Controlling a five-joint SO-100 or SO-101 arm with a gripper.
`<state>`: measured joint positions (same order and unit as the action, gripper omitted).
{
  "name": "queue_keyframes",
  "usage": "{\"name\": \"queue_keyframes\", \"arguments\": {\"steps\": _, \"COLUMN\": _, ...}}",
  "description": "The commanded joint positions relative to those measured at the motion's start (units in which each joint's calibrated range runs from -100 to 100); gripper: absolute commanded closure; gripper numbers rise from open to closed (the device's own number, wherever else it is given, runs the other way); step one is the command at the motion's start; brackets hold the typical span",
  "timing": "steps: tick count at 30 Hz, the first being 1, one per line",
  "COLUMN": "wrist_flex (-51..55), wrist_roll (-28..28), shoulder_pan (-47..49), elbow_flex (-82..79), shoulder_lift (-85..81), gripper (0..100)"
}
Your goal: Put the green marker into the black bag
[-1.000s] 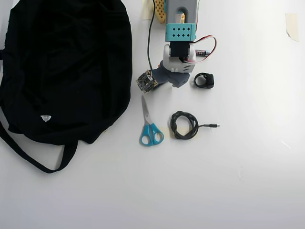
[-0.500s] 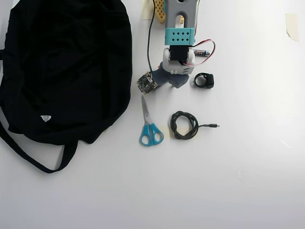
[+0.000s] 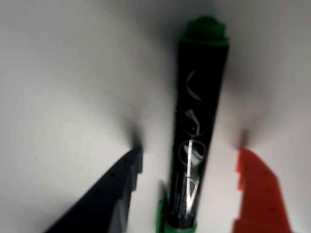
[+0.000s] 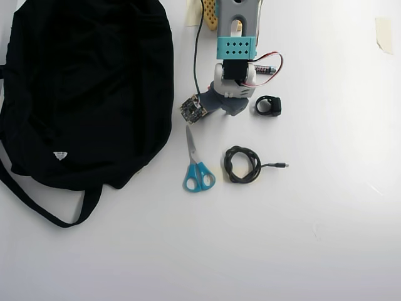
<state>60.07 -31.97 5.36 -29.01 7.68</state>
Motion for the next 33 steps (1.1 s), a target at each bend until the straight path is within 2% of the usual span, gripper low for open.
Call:
{"name": "queue_keyframes", "arguments": {"steps": 1, "wrist_flex": -0.5, "wrist_roll": 0.2, "shoulder_pan": 0.0, "elbow_flex": 0.9, "shoulder_lift": 0.1, "gripper": 83}}
{"name": "queue_keyframes", "arguments": {"steps": 9, "wrist_flex": -0.5, "wrist_roll": 0.2, "shoulder_pan": 0.0, "elbow_flex": 0.9, "shoulder_lift": 0.1, "gripper": 98}}
{"name": "queue_keyframes", "arguments": {"steps": 33, "wrist_flex": 2.9, "wrist_roll": 0.3, "shoulder_pan": 0.6, "elbow_flex": 4.5, "shoulder_lift": -1.2, "gripper": 98}}
